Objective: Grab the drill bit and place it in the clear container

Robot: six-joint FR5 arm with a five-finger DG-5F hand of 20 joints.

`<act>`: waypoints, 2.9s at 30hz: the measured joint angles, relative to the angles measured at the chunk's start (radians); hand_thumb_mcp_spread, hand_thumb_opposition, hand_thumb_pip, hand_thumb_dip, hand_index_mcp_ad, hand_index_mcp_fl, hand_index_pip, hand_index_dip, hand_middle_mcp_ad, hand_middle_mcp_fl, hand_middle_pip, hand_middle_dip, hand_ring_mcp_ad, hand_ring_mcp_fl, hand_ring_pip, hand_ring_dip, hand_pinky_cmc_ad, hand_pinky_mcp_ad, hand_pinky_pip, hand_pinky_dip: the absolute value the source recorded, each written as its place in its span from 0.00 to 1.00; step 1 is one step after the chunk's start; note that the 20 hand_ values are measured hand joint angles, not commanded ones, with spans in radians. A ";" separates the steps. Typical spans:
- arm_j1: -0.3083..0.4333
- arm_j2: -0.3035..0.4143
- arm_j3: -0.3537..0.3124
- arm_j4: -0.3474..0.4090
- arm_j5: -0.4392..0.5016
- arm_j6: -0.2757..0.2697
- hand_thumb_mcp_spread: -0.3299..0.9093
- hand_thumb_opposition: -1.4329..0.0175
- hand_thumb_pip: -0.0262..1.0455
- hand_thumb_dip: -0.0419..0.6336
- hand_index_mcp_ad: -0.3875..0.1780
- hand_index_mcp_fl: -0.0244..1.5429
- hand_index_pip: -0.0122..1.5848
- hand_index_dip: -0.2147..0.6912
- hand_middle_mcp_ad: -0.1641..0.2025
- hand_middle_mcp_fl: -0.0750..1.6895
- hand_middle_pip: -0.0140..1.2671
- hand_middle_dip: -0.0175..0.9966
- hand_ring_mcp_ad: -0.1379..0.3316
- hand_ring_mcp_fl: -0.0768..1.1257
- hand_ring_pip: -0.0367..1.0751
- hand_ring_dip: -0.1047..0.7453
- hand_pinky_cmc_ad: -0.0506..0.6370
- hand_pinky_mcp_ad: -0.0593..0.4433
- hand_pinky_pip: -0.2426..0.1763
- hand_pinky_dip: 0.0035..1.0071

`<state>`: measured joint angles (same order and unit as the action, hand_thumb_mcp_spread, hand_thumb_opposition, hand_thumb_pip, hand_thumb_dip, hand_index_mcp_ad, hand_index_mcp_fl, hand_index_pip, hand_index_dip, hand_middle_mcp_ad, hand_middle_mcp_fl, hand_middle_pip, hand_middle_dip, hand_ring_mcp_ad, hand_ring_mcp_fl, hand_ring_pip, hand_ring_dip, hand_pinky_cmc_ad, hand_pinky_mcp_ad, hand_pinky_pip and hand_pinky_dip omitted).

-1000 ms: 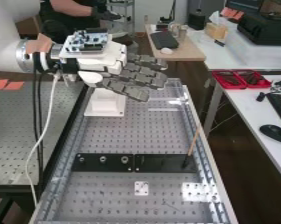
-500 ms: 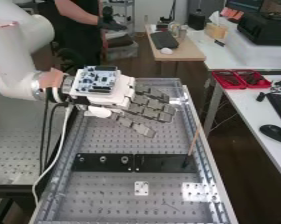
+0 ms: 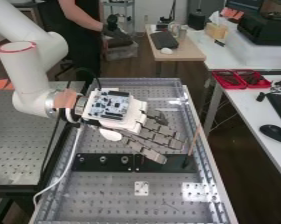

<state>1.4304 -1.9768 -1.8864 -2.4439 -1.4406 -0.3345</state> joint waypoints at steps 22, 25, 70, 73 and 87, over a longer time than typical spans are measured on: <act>-0.046 -0.158 0.139 -0.001 -0.011 -0.028 0.56 0.40 0.63 0.41 0.64 0.07 0.95 0.47 0.87 0.06 0.12 0.14 0.58 0.08 0.10 0.05 0.40 0.51 0.29 0.18; -0.046 -0.161 0.142 0.012 -0.023 -0.082 0.57 0.40 0.63 0.42 0.64 0.09 0.95 0.46 0.86 0.08 0.12 0.14 0.56 0.07 0.10 0.05 0.40 0.51 0.29 0.17; -0.072 -0.240 0.198 0.022 -0.101 -0.206 0.60 0.36 0.62 0.46 0.53 0.30 0.81 0.30 0.79 0.11 0.12 0.14 0.60 0.07 0.11 0.06 0.39 0.47 0.36 0.18; -0.074 -0.242 0.201 0.025 -0.103 -0.205 0.60 0.36 0.60 0.46 0.53 0.31 0.81 0.30 0.79 0.11 0.12 0.14 0.60 0.08 0.11 0.06 0.39 0.47 0.36 0.18; -0.073 -0.246 0.209 0.019 -0.112 -0.200 0.66 0.35 0.57 0.46 0.45 0.39 0.87 0.33 0.75 0.12 0.12 0.14 0.60 0.08 0.12 0.06 0.38 0.47 0.36 0.18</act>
<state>1.3570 -2.2231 -1.6771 -2.4251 -1.5527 -0.5347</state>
